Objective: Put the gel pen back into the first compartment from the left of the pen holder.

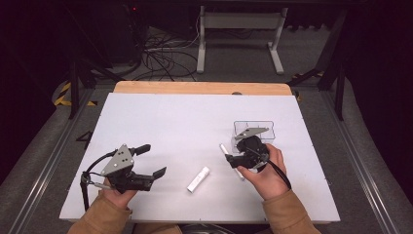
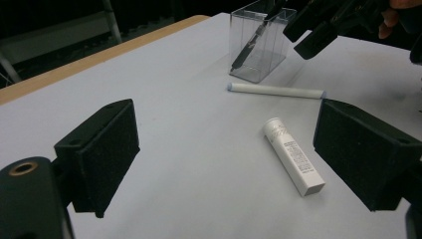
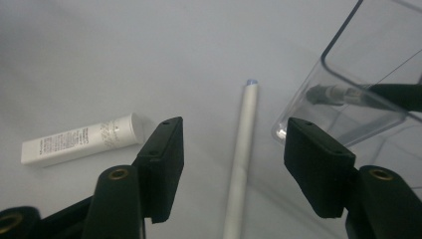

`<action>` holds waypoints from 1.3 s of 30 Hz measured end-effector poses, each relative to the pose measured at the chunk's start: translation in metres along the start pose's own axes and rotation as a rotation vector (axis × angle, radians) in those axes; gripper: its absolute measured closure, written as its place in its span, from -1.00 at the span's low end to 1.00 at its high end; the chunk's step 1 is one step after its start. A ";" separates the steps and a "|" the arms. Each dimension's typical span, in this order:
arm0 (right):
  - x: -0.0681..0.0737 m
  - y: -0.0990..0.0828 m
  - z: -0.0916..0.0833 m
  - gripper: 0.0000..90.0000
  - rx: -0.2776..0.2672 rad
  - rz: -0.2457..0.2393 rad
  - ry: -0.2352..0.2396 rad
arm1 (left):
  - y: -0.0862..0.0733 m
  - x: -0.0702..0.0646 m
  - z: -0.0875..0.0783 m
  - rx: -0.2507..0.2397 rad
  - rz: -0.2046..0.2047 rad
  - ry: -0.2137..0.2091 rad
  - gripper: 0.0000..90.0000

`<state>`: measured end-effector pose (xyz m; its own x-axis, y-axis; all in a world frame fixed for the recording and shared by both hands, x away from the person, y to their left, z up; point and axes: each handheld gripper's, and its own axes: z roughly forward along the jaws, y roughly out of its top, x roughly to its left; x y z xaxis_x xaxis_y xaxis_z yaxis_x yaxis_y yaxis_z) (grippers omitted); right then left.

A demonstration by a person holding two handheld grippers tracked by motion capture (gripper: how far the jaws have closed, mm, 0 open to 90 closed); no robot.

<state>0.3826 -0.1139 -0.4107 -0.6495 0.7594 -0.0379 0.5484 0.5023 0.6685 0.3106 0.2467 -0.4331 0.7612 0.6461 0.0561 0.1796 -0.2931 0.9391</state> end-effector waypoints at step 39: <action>-0.005 0.001 0.068 0.54 0.239 0.043 -0.085 | -0.003 -0.001 0.004 0.028 0.018 0.013 -0.74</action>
<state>0.4227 -0.0892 -0.4605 -0.5817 0.8092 -0.0820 0.6901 0.5444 0.4769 0.3118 0.2436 -0.4376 0.7563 0.6496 0.0776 0.1831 -0.3241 0.9281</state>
